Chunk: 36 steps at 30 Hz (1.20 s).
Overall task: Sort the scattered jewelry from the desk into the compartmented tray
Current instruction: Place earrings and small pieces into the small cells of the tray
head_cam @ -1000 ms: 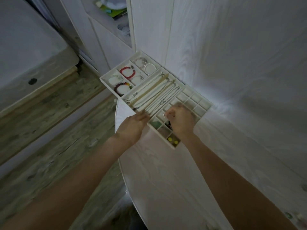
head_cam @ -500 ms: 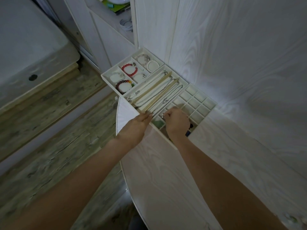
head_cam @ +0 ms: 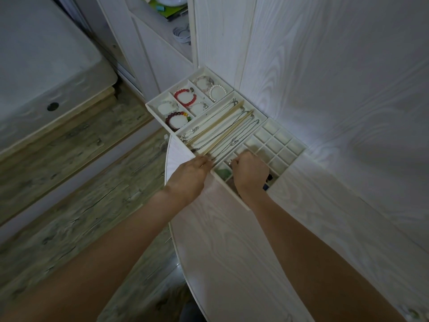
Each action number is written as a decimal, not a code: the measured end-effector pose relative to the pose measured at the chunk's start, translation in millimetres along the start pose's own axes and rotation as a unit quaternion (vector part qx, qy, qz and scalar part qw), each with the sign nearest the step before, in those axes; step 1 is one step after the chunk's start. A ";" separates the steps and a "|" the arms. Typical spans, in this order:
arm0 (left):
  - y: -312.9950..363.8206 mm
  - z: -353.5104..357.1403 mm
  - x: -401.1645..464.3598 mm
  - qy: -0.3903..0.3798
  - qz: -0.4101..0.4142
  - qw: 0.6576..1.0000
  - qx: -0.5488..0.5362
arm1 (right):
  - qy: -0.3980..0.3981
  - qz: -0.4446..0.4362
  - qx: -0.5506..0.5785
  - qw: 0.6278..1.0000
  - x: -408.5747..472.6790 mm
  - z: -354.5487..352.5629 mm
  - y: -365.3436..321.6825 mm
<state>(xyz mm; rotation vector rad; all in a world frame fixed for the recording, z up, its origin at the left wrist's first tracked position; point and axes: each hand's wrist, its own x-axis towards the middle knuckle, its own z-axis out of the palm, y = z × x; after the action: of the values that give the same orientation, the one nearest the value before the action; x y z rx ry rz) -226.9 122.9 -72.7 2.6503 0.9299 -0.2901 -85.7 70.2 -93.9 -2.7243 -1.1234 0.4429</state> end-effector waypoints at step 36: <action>-0.4 -10.2 -2.9 -0.040 -0.049 0.998 0.016 | -0.008 -0.173 -0.043 0.984 7.3 -13.9 6.7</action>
<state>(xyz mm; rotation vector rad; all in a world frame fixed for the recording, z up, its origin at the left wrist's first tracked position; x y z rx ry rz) -228.5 125.2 -62.5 2.6051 1.0382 -0.4338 -71.7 70.2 -84.0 -2.5201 -1.6140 0.3729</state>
